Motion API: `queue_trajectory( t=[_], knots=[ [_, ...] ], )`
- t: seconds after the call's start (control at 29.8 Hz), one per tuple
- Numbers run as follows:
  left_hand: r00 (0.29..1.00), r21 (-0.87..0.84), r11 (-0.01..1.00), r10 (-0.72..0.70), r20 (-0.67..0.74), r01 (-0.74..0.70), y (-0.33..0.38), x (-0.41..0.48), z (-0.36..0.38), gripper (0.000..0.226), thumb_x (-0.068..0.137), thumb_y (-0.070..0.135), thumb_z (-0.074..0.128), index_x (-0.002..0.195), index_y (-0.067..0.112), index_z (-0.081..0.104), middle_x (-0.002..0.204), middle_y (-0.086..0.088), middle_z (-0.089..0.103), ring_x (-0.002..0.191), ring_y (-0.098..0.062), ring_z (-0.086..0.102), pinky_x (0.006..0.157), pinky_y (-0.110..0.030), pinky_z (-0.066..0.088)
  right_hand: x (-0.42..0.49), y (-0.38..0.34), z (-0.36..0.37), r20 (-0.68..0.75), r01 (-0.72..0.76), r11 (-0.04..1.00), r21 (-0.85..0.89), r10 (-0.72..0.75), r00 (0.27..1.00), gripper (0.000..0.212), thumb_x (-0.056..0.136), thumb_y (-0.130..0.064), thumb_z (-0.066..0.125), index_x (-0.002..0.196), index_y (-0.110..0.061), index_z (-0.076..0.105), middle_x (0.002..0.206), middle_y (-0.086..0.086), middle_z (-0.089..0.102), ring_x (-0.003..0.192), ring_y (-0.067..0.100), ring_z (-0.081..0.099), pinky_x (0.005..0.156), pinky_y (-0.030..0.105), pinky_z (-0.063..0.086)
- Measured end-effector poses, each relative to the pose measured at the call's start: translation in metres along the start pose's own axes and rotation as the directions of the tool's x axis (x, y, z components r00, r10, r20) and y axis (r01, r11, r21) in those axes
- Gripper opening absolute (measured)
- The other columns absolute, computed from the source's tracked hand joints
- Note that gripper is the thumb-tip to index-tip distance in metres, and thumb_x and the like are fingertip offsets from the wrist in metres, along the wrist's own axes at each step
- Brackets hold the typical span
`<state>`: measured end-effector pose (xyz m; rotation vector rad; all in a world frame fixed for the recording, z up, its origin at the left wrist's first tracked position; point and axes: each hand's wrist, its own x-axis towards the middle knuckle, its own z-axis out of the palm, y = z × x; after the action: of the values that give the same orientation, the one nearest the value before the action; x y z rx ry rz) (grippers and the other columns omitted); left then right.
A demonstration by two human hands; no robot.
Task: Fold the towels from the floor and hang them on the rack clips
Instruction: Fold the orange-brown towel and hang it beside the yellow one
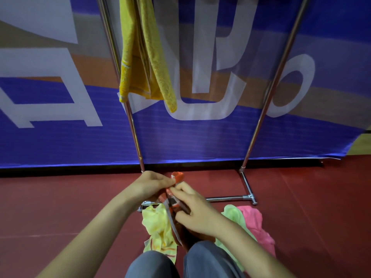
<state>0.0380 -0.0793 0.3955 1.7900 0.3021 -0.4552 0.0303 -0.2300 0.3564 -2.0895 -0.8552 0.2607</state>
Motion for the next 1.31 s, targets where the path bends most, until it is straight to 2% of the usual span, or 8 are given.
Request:
queue_trajectory(
  t=[0.23, 0.4, 0.47, 0.6, 0.7, 0.84, 1.04, 1.31],
  knots=[
    [0.998, 0.012, 1.000, -0.005, 0.061, 0.004, -0.004, 0.000, -0.003, 0.021, 0.087, 0.013, 0.055, 0.071, 0.011, 0.068, 0.044, 0.004, 0.058, 0.038, -0.005, 0.047, 0.041, -0.015, 0.037, -0.007, 0.006, 0.002, 0.088, -0.062, 0.993, 0.104, 0.053, 0.995, 0.065, 0.070, -0.023, 0.039, 0.134, -0.015, 0.040, 0.125, -0.008, 0.043, 0.119, 0.002, 0.039, 0.103, 0.013, 0.030],
    [0.989, 0.081, 0.992, 0.088, 0.120, -0.098, -0.005, -0.005, -0.005, 0.020, 0.089, 0.010, 0.051, 0.079, 0.008, 0.068, 0.051, 0.005, 0.062, 0.043, -0.002, 0.053, 0.045, -0.013, 0.042, -0.008, 0.016, -0.008, -0.094, -0.098, 0.915, 0.392, 0.145, 0.985, 0.042, 0.069, -0.014, 0.051, 0.109, -0.023, 0.061, 0.101, -0.012, 0.052, 0.094, -0.009, 0.051, 0.086, 0.007, 0.038],
    [0.968, 0.159, 0.972, 0.139, 0.211, -0.174, -0.002, -0.007, -0.006, 0.018, 0.088, 0.010, 0.052, 0.081, 0.011, 0.069, 0.057, 0.005, 0.066, 0.051, -0.003, 0.059, 0.051, -0.014, 0.047, -0.006, 0.021, -0.021, -0.150, -0.077, 0.934, 0.349, 0.137, 0.979, 0.041, 0.070, -0.028, 0.062, 0.109, -0.036, 0.053, 0.109, -0.013, 0.045, 0.100, -0.009, 0.045, 0.090, 0.005, 0.033],
    [0.925, 0.333, 0.884, 0.228, 0.304, -0.327, 0.013, -0.011, -0.009, 0.016, 0.087, 0.009, 0.054, 0.085, 0.015, 0.068, 0.079, -0.008, 0.070, 0.070, -0.010, 0.063, 0.063, -0.018, 0.052, 0.008, 0.036, -0.045, 0.047, -0.140, 0.989, 0.056, 0.137, 0.989, 0.047, 0.075, -0.022, 0.071, 0.115, -0.038, 0.052, 0.128, -0.012, 0.033, 0.124, 0.006, 0.024, 0.105, 0.018, 0.016],
    [0.922, 0.456, 0.806, 0.280, 0.269, -0.378, 0.023, -0.011, -0.014, 0.017, 0.088, 0.013, 0.054, 0.095, 0.006, 0.069, 0.092, -0.019, 0.070, 0.080, -0.024, 0.066, 0.073, -0.029, 0.054, 0.019, 0.041, -0.057, 0.046, -0.103, 0.993, 0.066, 0.100, 0.994, 0.022, 0.071, -0.017, 0.074, 0.091, -0.013, 0.068, 0.098, -0.007, 0.056, 0.097, 0.000, 0.048, 0.092, 0.020, 0.035],
    [0.910, 0.602, 0.689, 0.373, 0.183, -0.404, 0.034, -0.010, -0.022, 0.018, 0.088, 0.018, 0.054, 0.095, 0.009, 0.068, 0.089, -0.009, 0.071, 0.077, -0.008, 0.063, 0.069, -0.020, 0.050, 0.025, 0.033, -0.078, 0.040, -0.191, 0.963, 0.188, 0.187, 0.982, 0.021, 0.075, -0.010, 0.071, 0.064, -0.024, 0.059, 0.057, -0.009, 0.055, 0.050, -0.005, 0.050, 0.055, 0.010, 0.040],
    [0.856, 0.752, 0.514, 0.501, 0.128, -0.413, 0.051, -0.016, -0.031, 0.011, 0.091, 0.031, 0.046, 0.087, 0.025, 0.054, 0.083, 0.002, 0.061, 0.075, -0.014, 0.059, 0.070, -0.031, 0.050, 0.027, 0.007, -0.121, -0.092, -0.125, 0.980, 0.155, 0.140, 0.986, 0.013, 0.075, -0.009, 0.070, 0.067, -0.019, 0.066, 0.058, -0.013, 0.062, 0.057, -0.007, 0.054, 0.060, 0.008, 0.041],
    [0.814, 0.617, 0.631, 0.580, 0.028, -0.470, 0.064, -0.023, -0.043, 0.014, 0.088, 0.021, 0.054, 0.075, 0.023, 0.059, 0.076, -0.003, 0.065, 0.079, -0.007, 0.057, 0.066, -0.024, 0.046, 0.020, -0.016, -0.149, -0.188, -0.039, 0.973, 0.227, 0.083, 0.979, 0.022, 0.076, -0.001, 0.066, 0.079, -0.023, 0.065, 0.065, -0.012, 0.063, 0.058, -0.009, 0.056, 0.060, 0.004, 0.043]
  ],
)
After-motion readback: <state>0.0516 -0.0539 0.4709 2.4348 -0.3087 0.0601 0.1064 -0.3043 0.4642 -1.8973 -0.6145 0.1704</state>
